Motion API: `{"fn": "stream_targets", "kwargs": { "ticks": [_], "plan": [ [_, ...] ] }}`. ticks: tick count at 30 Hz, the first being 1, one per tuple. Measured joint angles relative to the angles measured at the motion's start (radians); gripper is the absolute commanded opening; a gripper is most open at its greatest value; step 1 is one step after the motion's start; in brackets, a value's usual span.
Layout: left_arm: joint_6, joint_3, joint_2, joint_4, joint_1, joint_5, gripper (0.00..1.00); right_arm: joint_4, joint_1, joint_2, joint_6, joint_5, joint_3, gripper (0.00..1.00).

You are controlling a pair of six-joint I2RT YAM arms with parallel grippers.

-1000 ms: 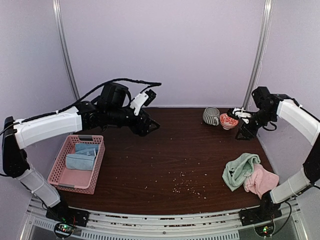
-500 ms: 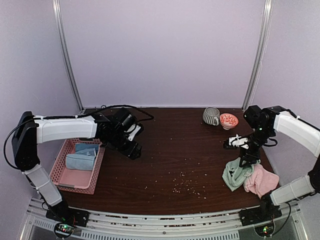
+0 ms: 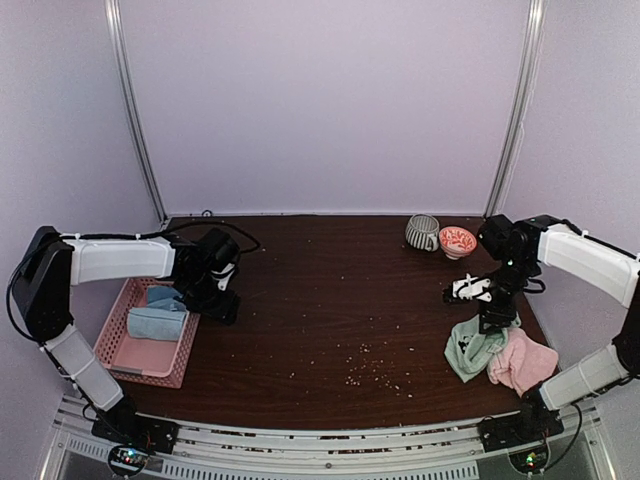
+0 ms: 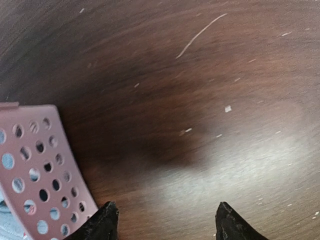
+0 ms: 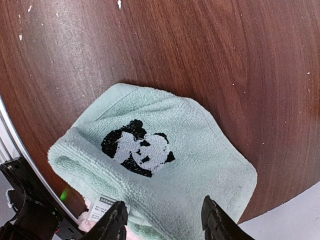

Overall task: Roll the towels
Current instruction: Pick up the towel from the towel pile.

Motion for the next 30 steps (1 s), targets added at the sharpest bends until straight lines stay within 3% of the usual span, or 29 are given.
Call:
{"fn": "stream_targets", "kwargs": {
  "ticks": [8,10,13,15,19,24,30],
  "plan": [
    [0.012,0.117,0.068,0.134,-0.105,0.146,0.68,0.008,0.048,0.079,0.000,0.047,-0.006,0.47],
    [0.011,0.145,0.095,0.187,-0.128,0.174,0.68,-0.002,0.061,0.086,0.000,0.052,-0.006,0.38],
    [-0.003,0.151,0.114,0.265,-0.137,0.200,0.68,-0.015,0.082,0.093,0.005,0.063,-0.006,0.12],
    [-0.018,0.151,0.119,0.313,-0.135,0.208,0.68,-0.022,0.093,0.108,0.005,0.066,-0.006,0.00],
    [-0.039,0.151,0.121,0.394,-0.134,0.206,0.69,-0.035,0.126,0.183,0.017,0.058,0.041,0.00],
    [-0.048,0.176,0.121,0.431,-0.134,0.162,0.69,-0.035,0.214,0.293,0.035,-0.044,0.315,0.00],
    [-0.053,0.235,0.091,0.436,-0.121,0.059,0.71,-0.050,0.268,0.342,0.042,-0.376,0.813,0.00]
  ]
}}
